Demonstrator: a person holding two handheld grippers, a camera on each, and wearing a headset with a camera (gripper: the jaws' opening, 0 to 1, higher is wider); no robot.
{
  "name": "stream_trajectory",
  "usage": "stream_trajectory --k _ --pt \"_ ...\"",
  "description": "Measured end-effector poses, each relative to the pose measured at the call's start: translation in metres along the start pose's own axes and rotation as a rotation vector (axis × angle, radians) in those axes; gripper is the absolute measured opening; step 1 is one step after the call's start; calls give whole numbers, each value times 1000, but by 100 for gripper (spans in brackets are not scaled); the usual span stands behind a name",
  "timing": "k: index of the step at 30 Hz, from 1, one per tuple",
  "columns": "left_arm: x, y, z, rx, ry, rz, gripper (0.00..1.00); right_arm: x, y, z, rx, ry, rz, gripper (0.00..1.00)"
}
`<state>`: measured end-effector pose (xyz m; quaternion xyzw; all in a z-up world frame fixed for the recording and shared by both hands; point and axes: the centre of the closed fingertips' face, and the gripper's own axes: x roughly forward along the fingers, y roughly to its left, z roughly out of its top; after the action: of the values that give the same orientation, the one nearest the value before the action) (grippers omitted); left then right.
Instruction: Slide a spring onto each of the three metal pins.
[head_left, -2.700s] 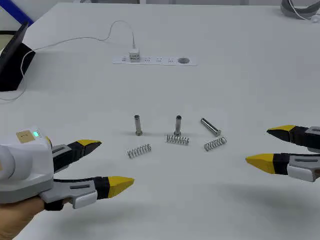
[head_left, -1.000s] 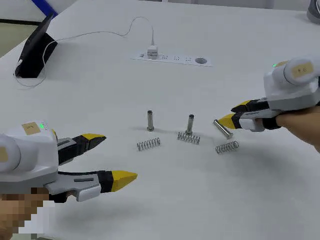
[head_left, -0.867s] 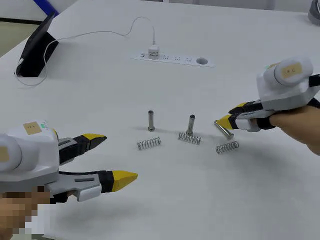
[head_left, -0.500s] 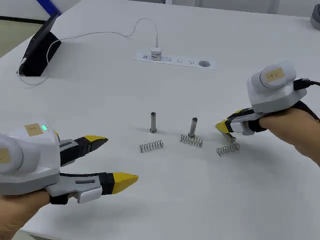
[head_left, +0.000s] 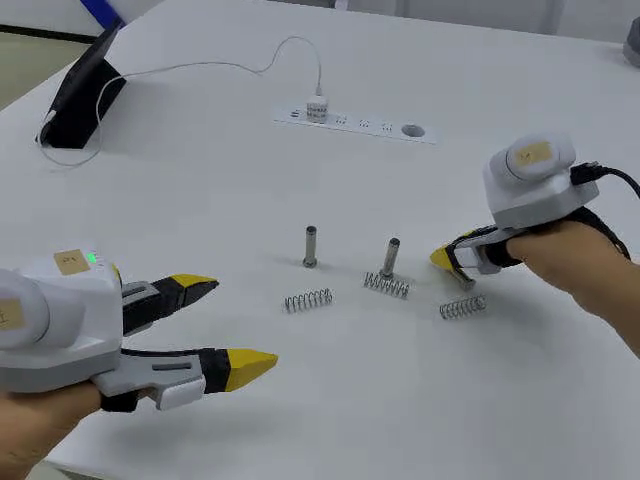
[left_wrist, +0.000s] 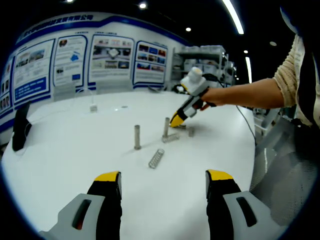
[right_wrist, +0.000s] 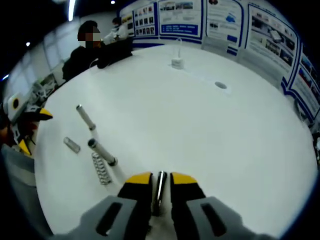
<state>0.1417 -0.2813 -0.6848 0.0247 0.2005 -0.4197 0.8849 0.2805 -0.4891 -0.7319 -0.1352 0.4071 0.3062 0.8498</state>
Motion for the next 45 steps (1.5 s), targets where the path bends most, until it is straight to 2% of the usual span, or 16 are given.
stream_trajectory --k 24,34,38,41,45 --pt "8 -1 -4 -4 11 -32 67 6 -4 -6 16 71 -28 10" --pt "12 -4 -5 -1 20 -44 67 6 -3 -6 -21 111 -24 10" --pt "13 -5 -5 0 21 -47 67 6 -3 -6 4 123 -27 10" --pt "15 -6 -4 1 16 -48 67 6 -3 -6 12 110 -33 9" --pt "16 -8 -4 -1 17 -49 66 5 -4 -6 37 63 -46 9"
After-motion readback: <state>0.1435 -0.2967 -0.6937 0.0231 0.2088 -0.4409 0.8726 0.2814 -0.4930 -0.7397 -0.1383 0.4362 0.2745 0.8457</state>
